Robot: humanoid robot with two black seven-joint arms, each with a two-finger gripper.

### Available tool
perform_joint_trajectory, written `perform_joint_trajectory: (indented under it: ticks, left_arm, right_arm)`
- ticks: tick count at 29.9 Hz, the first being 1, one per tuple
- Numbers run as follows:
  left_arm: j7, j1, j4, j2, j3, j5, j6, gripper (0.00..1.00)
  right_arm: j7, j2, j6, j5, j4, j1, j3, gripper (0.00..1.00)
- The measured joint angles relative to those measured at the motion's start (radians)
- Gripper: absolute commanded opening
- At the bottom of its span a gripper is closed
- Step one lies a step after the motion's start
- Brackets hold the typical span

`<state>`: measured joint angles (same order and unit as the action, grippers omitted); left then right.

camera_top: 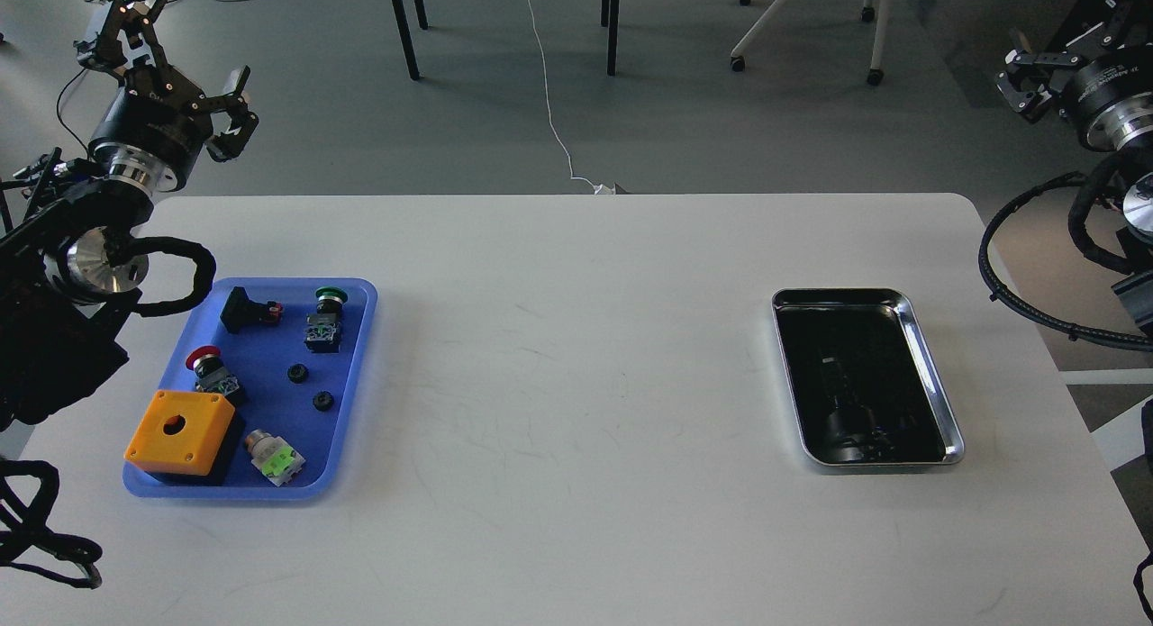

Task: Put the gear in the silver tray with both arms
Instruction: 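Move the left gripper down over the blue tray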

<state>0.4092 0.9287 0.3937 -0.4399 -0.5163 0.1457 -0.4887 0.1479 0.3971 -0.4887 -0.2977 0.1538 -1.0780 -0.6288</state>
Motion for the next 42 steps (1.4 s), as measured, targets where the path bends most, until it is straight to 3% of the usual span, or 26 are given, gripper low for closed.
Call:
perform_joint_trajectory:
  ticks: [10,17,27,35,42]
  left_arm:
    - [-0.002,0.009,0.001,-0.004,0.000,0.000,0.000,0.99]
    - [0.003,0.027,0.033,-0.072,0.004,-0.006,0.000,0.99]
    - [0.006,-0.073,0.604,-0.463,0.031,-0.052,0.000,0.99]
    - [0.017,-0.077,0.843,-0.653,0.042,-0.579,0.000,0.99]
    - [0.057,-0.077,0.941,-0.681,0.034,-1.047,0.013,0.98]
  right_arm:
    - [0.001,0.024,0.000,-0.001,-0.005,0.014,-0.007,1.00]
    - [0.016,0.051,0.000,-0.004,-0.012,0.012,-0.026,1.00]
    - [0.013,0.047,0.000,-0.014,-0.001,0.077,-0.132,1.00]
    - [0.019,0.042,0.000,-0.014,0.058,0.150,-0.176,1.00]
    - [0.022,0.042,0.000,-0.013,0.069,0.156,-0.181,1.00]
